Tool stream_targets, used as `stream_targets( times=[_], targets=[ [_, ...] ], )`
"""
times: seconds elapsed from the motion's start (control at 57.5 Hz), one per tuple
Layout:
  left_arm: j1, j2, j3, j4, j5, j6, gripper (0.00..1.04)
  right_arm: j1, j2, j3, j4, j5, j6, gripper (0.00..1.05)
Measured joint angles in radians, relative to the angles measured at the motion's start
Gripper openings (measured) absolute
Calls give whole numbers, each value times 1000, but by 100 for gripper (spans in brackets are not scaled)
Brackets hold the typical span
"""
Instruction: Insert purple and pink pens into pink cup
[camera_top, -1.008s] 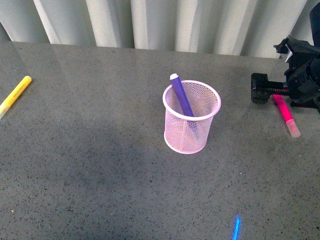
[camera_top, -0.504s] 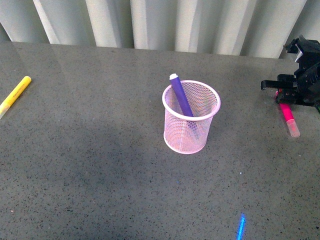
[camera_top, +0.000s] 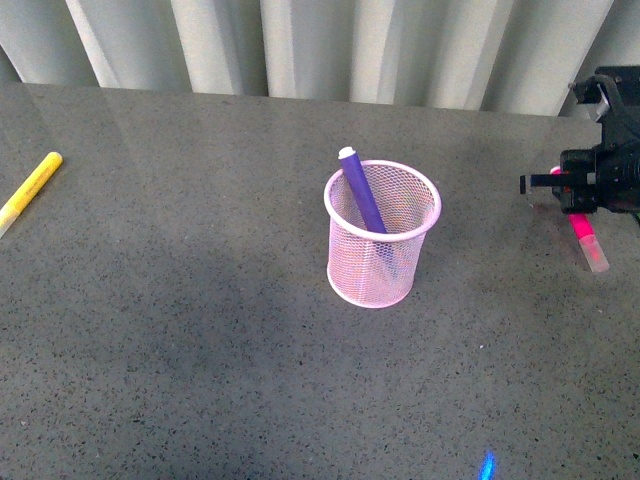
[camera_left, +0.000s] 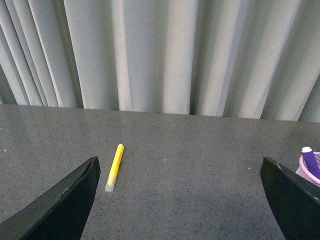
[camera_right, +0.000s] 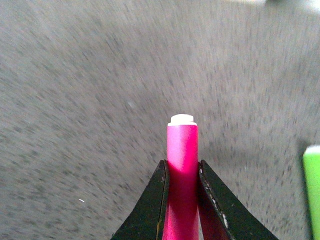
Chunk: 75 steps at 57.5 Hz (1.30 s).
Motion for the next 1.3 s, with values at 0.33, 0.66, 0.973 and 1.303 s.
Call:
stream_targets(
  times=[0.33,0.66,0.973,1.303],
  targets=[
    [0,0,0,0,0,0,98,219,-148,-97,282,14,-54,12],
    [0,0,0,0,0,0,98,394,-148,-169,518,49,-103,12],
    [0,0,0,0,0,0,98,418,-125,-172,526,73,-78,12],
    [0,0,0,0,0,0,98,437,-83,-180,538,84,-31,12]
  ],
)
